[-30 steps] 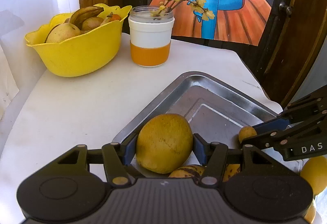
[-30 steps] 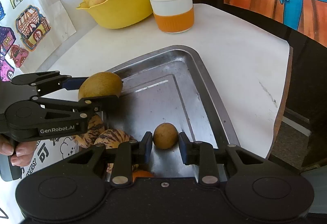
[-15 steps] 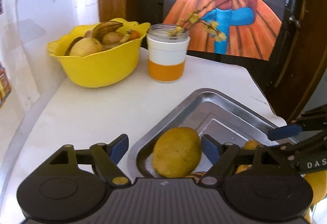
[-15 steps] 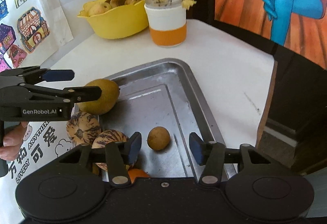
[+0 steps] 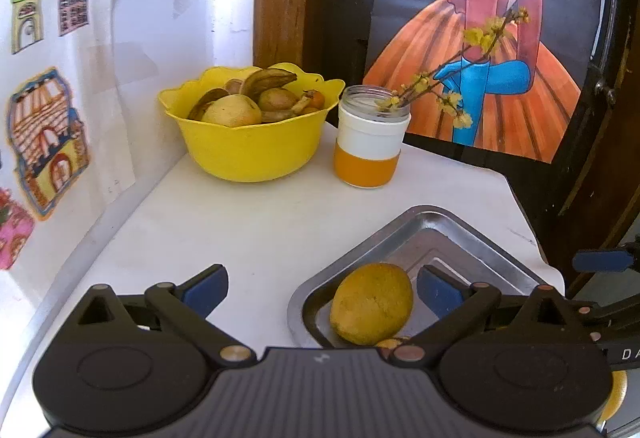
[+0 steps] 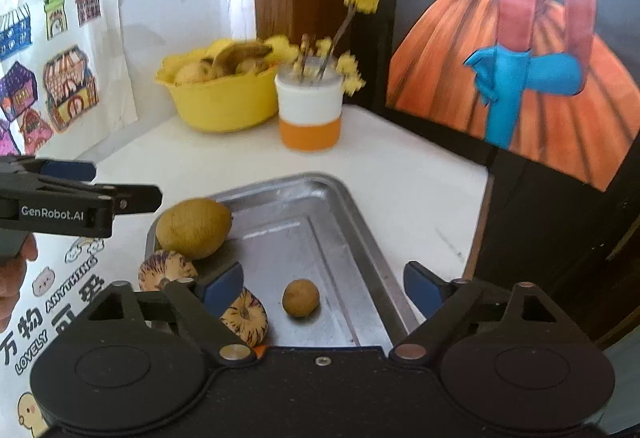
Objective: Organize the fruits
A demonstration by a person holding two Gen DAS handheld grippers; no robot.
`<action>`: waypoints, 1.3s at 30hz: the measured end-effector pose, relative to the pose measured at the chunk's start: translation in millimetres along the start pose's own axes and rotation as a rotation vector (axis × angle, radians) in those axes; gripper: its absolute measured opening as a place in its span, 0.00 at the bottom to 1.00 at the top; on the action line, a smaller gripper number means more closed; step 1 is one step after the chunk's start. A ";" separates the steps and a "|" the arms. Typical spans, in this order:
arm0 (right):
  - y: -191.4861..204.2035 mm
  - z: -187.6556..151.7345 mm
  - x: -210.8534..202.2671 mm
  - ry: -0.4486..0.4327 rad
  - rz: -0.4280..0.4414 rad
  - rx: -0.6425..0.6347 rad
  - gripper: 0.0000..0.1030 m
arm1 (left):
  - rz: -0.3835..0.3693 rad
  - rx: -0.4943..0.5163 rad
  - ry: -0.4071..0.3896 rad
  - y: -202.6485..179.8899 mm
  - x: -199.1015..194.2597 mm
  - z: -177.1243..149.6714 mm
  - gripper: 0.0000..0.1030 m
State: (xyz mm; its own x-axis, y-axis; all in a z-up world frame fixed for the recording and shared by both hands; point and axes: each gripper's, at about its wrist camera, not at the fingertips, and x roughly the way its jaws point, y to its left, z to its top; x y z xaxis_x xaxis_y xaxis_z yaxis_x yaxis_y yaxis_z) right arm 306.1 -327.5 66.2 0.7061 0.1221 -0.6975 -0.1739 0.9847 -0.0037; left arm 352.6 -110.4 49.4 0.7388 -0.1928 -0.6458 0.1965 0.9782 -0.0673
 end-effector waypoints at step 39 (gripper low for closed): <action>73.8 -109.8 -136.3 -0.273 -0.089 0.124 0.99 | 0.080 -0.064 -0.152 13.3 -153.2 -110.5 0.99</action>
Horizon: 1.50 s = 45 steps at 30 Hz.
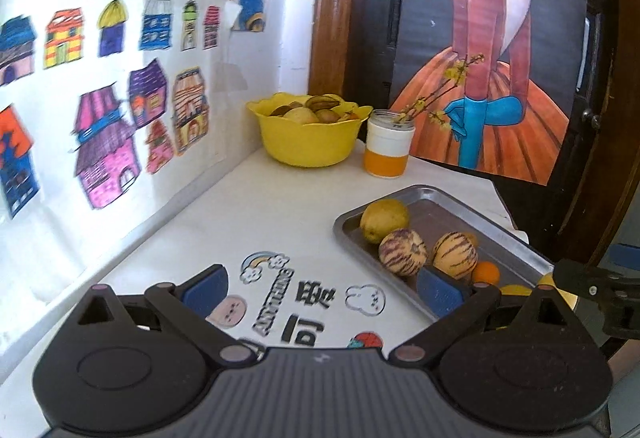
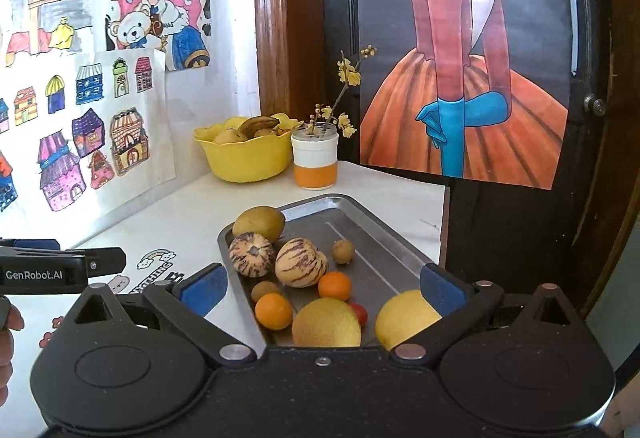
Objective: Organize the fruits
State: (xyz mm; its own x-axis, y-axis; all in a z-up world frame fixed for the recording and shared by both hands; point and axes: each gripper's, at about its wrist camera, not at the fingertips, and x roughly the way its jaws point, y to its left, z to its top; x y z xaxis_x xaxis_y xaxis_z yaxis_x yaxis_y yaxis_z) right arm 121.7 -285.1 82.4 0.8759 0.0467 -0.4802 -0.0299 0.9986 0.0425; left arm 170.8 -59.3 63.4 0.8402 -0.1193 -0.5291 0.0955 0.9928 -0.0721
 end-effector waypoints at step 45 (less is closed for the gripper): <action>73.0 -114.3 -97.4 -0.114 -0.001 0.000 0.99 | 0.161 -0.099 -0.056 59.9 -97.8 -106.5 0.99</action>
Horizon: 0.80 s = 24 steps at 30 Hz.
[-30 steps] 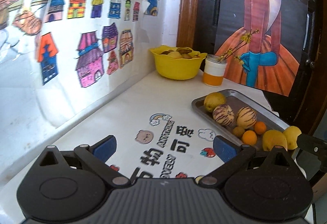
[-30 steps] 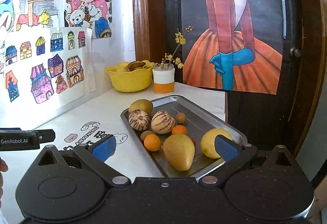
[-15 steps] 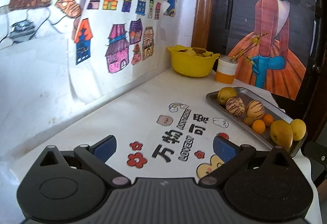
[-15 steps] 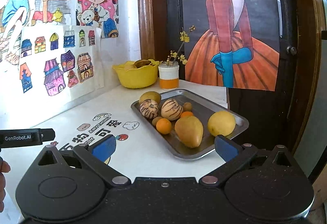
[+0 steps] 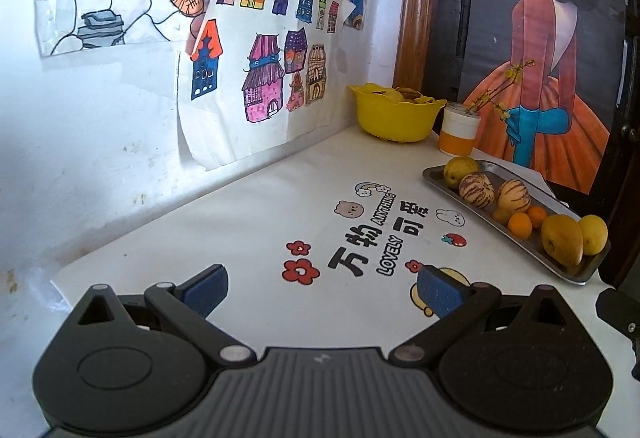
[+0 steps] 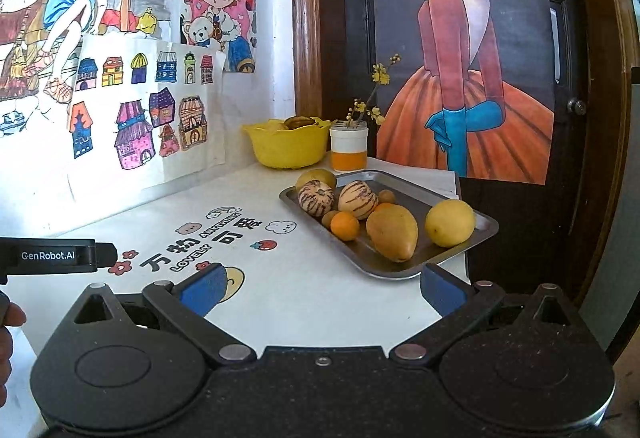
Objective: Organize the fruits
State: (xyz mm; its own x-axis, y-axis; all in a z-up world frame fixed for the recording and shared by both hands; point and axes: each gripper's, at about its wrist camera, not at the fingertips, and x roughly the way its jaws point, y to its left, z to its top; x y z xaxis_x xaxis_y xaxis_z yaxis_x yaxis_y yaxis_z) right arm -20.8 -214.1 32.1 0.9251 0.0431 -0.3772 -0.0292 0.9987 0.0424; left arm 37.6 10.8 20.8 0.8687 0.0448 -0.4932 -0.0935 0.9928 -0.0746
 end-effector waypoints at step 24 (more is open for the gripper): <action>4.8 -22.3 0.7 -0.039 -0.022 -0.012 0.99 | 0.027 0.016 -0.008 1.2 -8.3 -28.7 0.99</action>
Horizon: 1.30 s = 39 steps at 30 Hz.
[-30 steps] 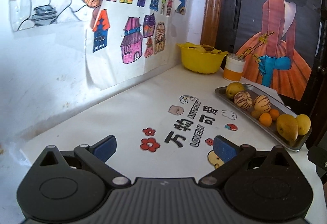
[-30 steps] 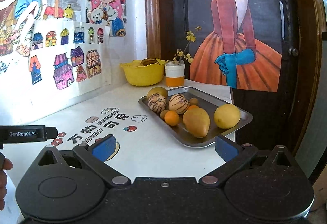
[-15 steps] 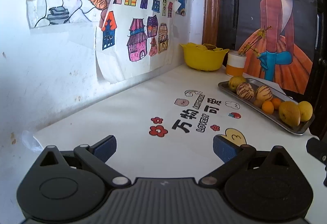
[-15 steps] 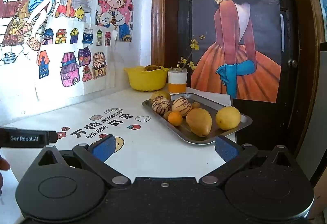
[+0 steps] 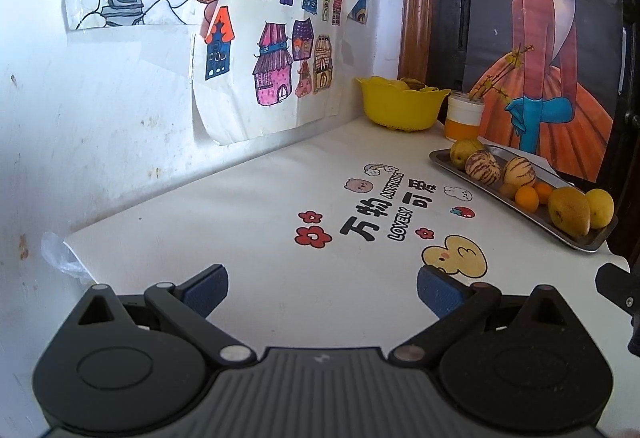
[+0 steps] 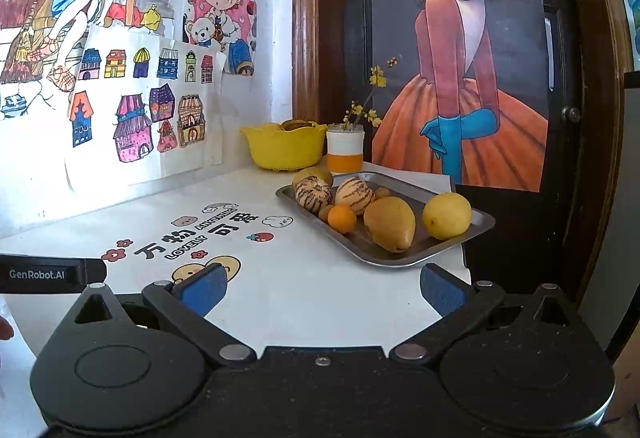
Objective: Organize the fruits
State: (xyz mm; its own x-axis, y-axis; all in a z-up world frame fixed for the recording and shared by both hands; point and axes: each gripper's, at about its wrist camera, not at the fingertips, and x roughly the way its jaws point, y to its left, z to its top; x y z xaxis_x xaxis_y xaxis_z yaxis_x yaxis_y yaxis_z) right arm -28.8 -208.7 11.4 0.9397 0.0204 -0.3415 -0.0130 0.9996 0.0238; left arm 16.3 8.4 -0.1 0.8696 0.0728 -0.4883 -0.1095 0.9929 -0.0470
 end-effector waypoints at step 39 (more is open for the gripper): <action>5.7 -3.6 3.5 0.025 0.010 -0.028 0.99 | 0.017 0.026 0.017 -2.1 -2.1 -6.6 0.99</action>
State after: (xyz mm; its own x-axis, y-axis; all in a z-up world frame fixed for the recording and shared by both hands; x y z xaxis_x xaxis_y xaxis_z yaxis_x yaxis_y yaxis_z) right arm -26.8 -202.9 7.0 0.9306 0.0301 -0.3649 -0.0318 0.9995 0.0013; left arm 11.5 5.5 -4.7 0.8596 0.0878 -0.5033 -0.1110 0.9937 -0.0162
